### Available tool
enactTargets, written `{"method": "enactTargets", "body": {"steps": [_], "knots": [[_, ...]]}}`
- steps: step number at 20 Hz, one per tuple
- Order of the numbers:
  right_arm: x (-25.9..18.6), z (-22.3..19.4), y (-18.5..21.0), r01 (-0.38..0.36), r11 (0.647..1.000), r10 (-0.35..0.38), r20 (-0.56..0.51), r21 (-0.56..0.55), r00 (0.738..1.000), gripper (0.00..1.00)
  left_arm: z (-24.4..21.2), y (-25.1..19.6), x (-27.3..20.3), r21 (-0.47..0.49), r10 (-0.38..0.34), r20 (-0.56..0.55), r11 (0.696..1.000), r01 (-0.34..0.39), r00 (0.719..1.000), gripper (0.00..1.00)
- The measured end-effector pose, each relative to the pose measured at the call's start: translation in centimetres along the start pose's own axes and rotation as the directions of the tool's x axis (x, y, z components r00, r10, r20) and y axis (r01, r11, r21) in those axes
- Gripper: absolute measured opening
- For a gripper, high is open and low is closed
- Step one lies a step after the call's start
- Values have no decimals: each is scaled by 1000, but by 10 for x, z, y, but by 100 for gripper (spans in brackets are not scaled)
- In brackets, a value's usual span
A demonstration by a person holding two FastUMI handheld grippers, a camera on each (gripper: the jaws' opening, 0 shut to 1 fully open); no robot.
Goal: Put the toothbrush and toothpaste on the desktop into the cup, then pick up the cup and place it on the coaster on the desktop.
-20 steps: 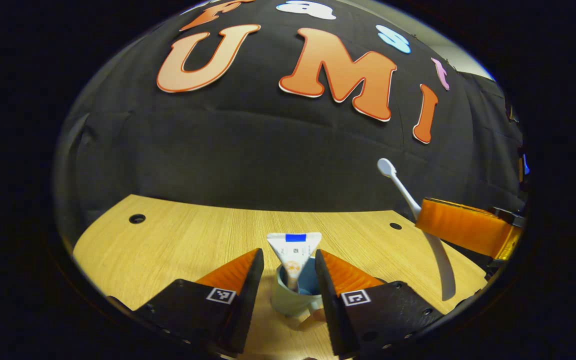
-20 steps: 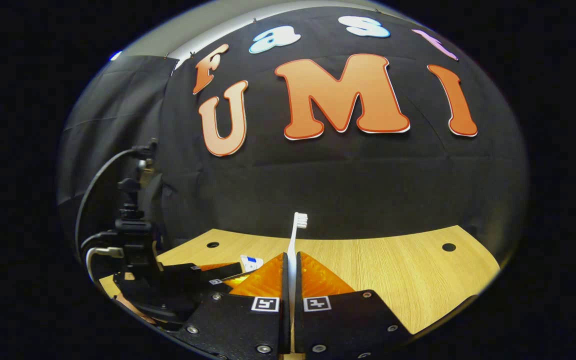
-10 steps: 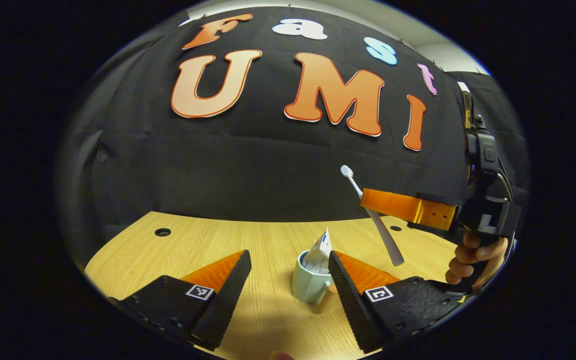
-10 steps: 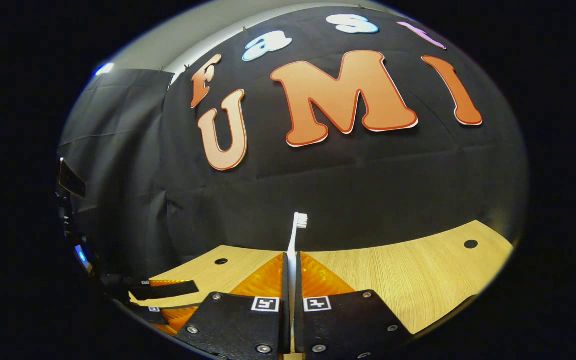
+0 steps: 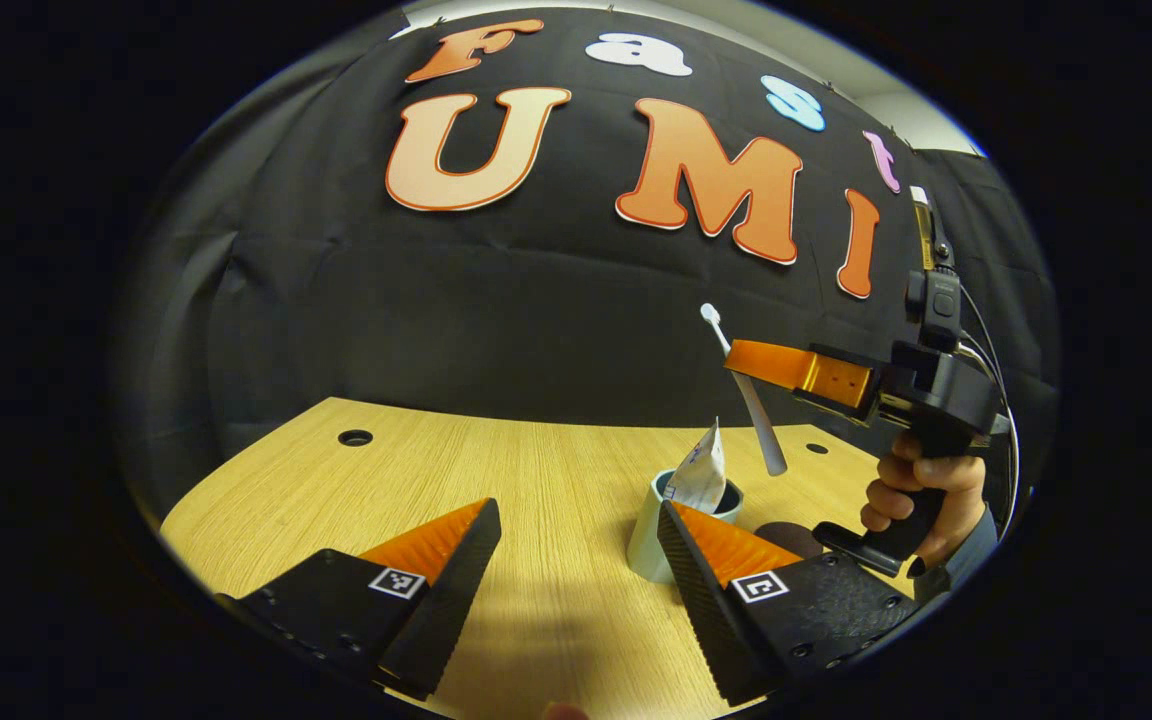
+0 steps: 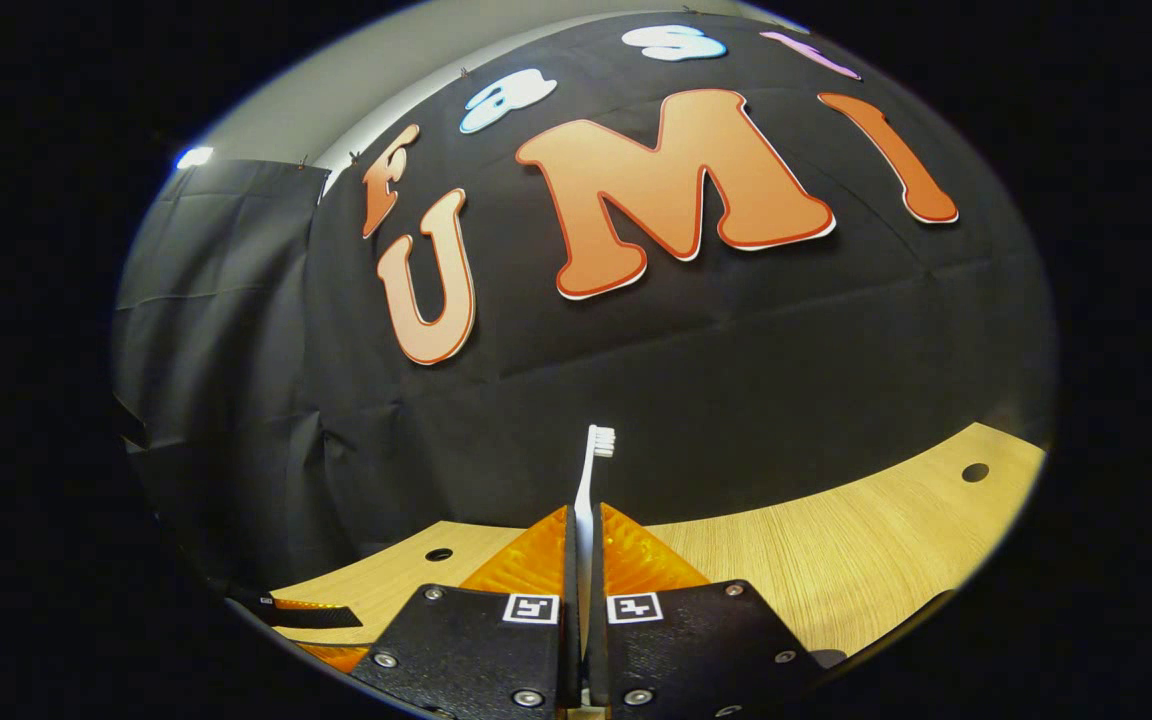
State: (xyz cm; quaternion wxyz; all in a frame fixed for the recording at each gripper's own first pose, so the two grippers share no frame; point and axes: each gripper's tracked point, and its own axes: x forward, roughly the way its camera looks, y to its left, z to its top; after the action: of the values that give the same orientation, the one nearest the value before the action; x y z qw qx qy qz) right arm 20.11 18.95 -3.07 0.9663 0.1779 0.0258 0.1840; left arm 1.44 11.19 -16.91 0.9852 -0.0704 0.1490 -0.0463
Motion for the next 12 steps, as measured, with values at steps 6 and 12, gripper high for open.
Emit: {"method": "enactTargets", "body": {"steps": [6,12], "knots": [[25,-19,-6,-1,1000,1,1,9,1000,3,0,-7,-9,-11,18,-17,1000,-18,1000,95],[31,-45,-13,3,1000,-4,-30,-24,1000,4,6,-11,-20,-24,20,-55,1000,-21,998,95]]}}
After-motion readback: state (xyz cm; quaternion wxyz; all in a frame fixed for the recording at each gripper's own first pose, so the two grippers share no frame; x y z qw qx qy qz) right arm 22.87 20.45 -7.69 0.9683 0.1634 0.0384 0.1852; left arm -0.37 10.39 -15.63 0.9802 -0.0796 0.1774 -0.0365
